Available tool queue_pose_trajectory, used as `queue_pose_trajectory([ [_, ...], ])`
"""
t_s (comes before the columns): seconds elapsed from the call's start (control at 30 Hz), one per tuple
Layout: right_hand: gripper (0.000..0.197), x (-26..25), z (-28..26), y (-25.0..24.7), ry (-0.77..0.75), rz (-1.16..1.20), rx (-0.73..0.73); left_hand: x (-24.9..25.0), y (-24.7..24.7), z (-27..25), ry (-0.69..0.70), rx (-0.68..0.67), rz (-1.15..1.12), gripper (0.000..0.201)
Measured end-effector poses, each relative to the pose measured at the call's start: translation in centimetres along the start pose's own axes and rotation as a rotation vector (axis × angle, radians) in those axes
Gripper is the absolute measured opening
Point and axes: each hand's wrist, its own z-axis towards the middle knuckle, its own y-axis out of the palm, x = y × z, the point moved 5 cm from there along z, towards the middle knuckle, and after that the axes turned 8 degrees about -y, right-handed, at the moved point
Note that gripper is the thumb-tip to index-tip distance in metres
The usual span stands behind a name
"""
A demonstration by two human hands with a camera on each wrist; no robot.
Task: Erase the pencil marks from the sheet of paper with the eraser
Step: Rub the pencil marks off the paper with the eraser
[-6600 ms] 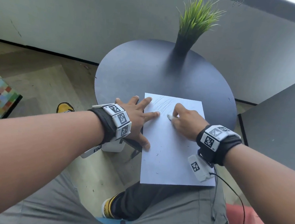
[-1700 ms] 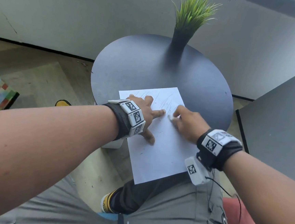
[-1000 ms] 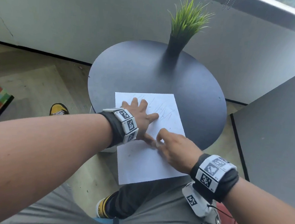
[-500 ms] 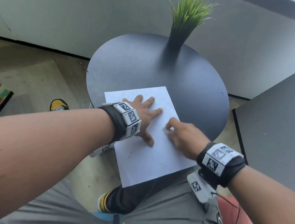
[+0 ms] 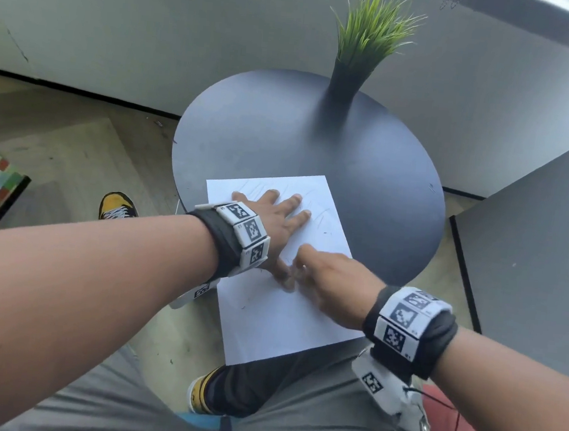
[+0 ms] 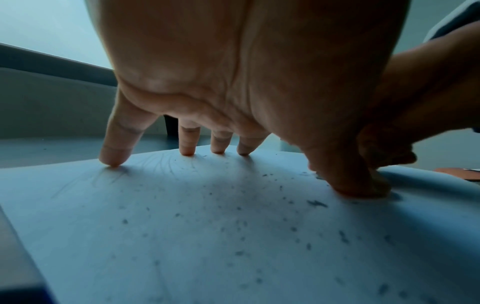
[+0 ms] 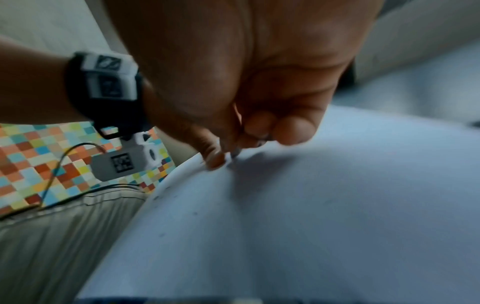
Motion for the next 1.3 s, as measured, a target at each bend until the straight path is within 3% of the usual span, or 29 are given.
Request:
queue_pose_trajectory([
  [0.03,0.015,-0.2,0.2,0.1,-0.013,0.0,-0.008,-0.1,0.1,-0.1,0.001,0.001,-0.007,0.136],
  [0.17,0.024,4.8,2.3,-3.6,0.286,0.034,0.157,-0.1,0.1,-0.5,0.004,0.002,-0.02,0.134],
  [0.33,0.022,1.1,2.0,-1.0,0.086,-0.097,0.032,-0.3,0.9,-1.0,0.022,0.013,-0.022,0.136],
  [0.5,0.025,5.3,3.6,-4.6,0.334,-0.016,0.159,-0.4,1.0,-1.0,0.03,0.013,-0.028,0.134],
  [0.63,0.02,1.0,2.6,-1.6,0.149,-0.101,0.041,-0.4,1.1,-0.9,0.037,0.01,-0.03,0.135],
  [0.8,0.025,5.3,4.1,-4.8,0.341,-0.055,0.147,-0.4,1.2,-0.9,0.038,0.011,-0.041,0.135],
  [0.97,0.018,1.6,3.1,-2.0,0.189,-0.128,0.056,-0.4,1.2,-0.9,0.036,-0.002,-0.047,0.135],
  [1.1,0.021,4.5,4.3,-4.1,0.311,-0.097,0.131,-0.4,1.2,-0.7,0.045,0.015,-0.041,0.135],
  [1.23,0.015,1.2,3.7,-2.0,0.151,-0.151,0.069,-0.5,1.3,-0.8,0.043,0.01,-0.049,0.135],
  [1.3,0.016,1.8,3.9,-2.3,0.173,-0.138,0.064,-0.5,1.2,-0.8,0.04,0.003,-0.047,0.135],
])
